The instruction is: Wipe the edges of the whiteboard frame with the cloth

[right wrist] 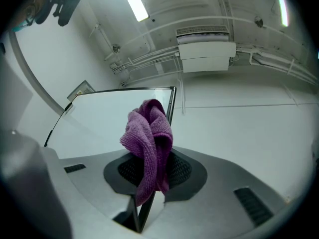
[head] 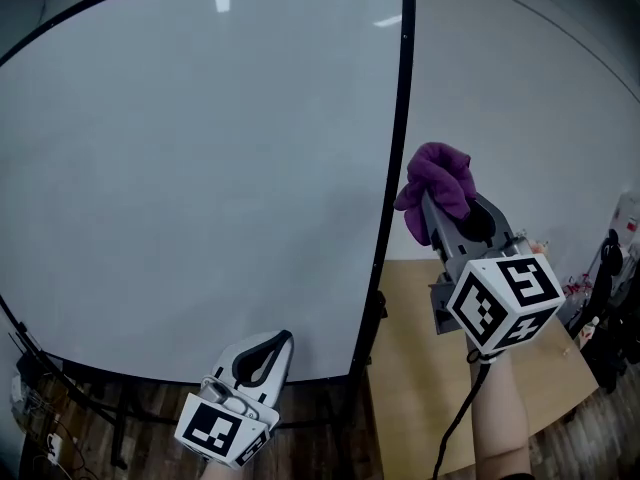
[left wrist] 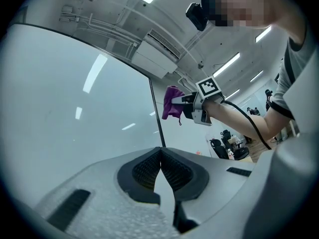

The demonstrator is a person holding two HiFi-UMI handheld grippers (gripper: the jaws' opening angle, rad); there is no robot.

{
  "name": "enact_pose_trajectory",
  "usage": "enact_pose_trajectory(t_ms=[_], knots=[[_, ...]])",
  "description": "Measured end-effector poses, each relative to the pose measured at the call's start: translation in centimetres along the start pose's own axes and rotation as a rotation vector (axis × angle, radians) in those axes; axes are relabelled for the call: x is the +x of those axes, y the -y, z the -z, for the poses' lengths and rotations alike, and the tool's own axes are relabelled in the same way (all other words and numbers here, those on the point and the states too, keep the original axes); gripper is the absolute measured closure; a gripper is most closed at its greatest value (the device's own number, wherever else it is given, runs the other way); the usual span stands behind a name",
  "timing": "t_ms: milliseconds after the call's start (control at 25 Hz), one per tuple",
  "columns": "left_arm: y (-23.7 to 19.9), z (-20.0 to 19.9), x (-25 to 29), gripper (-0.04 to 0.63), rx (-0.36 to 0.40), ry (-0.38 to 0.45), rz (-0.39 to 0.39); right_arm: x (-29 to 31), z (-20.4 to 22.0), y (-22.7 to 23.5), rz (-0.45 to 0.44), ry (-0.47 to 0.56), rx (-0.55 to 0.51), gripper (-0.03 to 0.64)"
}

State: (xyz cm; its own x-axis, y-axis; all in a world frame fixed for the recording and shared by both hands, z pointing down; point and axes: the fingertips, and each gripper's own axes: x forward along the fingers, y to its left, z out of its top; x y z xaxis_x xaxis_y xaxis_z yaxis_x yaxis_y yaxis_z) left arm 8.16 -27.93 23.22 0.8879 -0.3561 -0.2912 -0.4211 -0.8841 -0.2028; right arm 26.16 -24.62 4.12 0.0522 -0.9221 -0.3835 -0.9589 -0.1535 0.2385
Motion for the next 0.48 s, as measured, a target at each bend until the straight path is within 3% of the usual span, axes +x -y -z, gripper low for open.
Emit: enact_pose_trajectory(t_ms=[480], knots=[[-3.4, 0.6, 1.0, 0.578, -0.011, 0.009, 0.042, 5.0, -2.7, 1.9, 0.073, -0.001, -0.008, 0.529]])
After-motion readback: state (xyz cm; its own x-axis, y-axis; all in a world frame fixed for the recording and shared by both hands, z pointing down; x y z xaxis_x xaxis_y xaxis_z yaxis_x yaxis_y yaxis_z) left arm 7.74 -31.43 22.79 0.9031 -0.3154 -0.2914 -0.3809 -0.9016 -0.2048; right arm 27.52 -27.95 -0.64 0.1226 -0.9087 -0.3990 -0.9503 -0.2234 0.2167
